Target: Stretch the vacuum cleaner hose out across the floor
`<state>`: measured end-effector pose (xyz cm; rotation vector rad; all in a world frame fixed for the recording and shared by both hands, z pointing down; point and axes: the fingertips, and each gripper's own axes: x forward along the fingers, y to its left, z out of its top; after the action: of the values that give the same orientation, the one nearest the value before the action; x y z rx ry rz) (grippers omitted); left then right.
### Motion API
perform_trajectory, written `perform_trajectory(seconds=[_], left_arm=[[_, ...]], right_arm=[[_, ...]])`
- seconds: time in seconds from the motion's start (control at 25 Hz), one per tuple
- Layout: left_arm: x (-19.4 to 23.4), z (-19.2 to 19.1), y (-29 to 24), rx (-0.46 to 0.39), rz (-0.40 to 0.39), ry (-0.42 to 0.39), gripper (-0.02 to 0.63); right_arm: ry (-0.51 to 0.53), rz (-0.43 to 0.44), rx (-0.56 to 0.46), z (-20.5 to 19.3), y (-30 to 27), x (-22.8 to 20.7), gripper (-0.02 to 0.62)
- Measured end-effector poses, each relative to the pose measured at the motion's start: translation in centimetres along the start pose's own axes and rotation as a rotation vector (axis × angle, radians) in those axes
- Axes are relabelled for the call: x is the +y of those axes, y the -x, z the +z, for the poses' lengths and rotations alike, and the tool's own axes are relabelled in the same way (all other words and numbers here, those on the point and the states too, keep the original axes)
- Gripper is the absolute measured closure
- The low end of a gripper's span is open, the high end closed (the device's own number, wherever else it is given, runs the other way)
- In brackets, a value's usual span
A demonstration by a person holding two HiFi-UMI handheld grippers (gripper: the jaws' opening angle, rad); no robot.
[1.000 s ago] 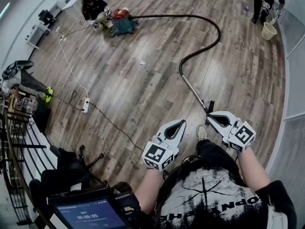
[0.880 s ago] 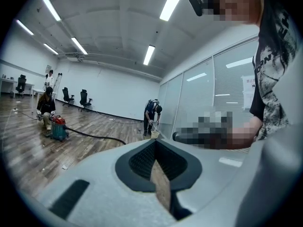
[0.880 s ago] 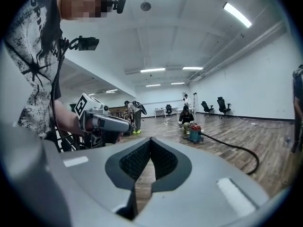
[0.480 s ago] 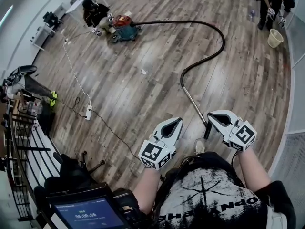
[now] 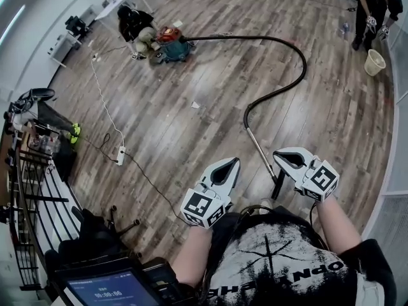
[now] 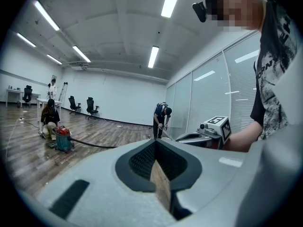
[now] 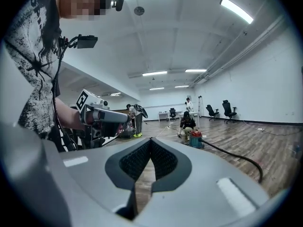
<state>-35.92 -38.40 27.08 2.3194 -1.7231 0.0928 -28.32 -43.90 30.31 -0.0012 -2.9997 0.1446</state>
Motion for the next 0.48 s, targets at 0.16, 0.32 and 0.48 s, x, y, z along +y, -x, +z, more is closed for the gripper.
perform_trajectory(seconds=[0.16, 0.32, 0.48], left_arm=[[2.2, 0.2, -0.7, -0.028, 0.02, 0.007, 0.606], [4.6, 0.0, -2.4, -0.034, 0.002, 0.037, 0.606], [7.9, 0.6, -3.8, -0.032, -0.042, 0.039, 0.606]], right_arm=[[-0.008, 0.005, 0.023, -0.2, -1.4, -1.4, 0.588], [0.001, -0.004, 0.043, 0.2, -3.3, -3.4, 0.588], [0.002, -0.063, 0.033, 1.2, -5.7, -5.8, 0.588]])
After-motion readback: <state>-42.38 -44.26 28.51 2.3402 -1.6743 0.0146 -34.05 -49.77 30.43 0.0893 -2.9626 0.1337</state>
